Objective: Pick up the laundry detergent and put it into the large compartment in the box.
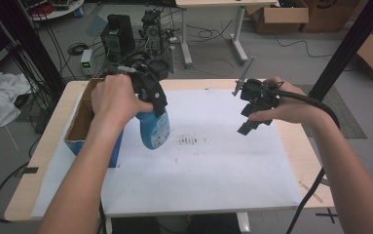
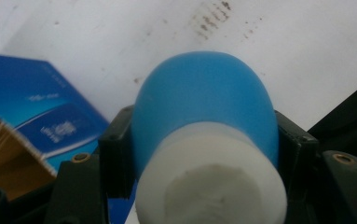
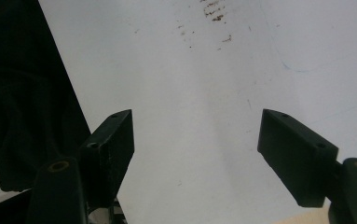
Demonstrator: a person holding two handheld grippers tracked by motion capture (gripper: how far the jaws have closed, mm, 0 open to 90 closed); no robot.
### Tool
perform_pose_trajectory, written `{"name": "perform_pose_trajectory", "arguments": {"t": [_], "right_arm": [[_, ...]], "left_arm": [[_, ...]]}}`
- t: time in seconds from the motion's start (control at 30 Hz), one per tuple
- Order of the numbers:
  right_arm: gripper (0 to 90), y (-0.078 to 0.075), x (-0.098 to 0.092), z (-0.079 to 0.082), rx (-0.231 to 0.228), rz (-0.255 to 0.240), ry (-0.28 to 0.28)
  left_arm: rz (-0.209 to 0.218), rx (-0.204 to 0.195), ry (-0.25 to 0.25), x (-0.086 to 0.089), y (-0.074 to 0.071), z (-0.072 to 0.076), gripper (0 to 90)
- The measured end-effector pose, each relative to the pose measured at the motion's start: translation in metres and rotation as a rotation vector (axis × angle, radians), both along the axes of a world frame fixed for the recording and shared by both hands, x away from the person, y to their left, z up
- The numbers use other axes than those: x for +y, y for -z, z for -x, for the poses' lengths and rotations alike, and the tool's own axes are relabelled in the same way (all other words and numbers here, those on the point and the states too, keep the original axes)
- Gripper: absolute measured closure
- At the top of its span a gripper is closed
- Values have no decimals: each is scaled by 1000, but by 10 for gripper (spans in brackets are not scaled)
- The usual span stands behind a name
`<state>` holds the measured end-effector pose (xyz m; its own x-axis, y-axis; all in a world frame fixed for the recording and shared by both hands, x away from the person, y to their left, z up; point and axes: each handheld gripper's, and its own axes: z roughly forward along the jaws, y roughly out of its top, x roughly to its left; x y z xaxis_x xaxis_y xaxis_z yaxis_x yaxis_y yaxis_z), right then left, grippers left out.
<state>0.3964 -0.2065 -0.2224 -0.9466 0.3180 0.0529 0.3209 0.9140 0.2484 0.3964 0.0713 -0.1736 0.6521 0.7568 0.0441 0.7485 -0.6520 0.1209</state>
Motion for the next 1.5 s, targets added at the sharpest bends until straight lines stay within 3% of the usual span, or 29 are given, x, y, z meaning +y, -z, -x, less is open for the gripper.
{"name": "perform_pose_trajectory", "arguments": {"t": [0.27,0.3,0.33,0.47,0.6,0.83,1.1,1.5], "right_arm": [[271,-1,0,-3,-2,-2,2],[272,-1,0,-4,1,0,5],[274,-1,0,-4,0,-1,5],[274,0,1,-5,1,-1,5],[274,1,2,-6,2,1,3],[274,3,-1,-8,5,1,6],[274,5,-8,-11,14,-5,22],[278,7,-13,-11,18,3,35]], "left_arm": [[4,-32,-179,35,-40,-3,376],[4,-32,-179,35,-40,-3,376],[6,-35,-234,45,-47,-5,377],[19,-49,-348,67,-58,-8,376],[13,-54,-415,85,-65,-10,377],[14,-66,-501,117,-77,-12,377],[28,-73,-590,149,-78,-16,377],[25,-65,-603,161,-68,-17,378]]}}
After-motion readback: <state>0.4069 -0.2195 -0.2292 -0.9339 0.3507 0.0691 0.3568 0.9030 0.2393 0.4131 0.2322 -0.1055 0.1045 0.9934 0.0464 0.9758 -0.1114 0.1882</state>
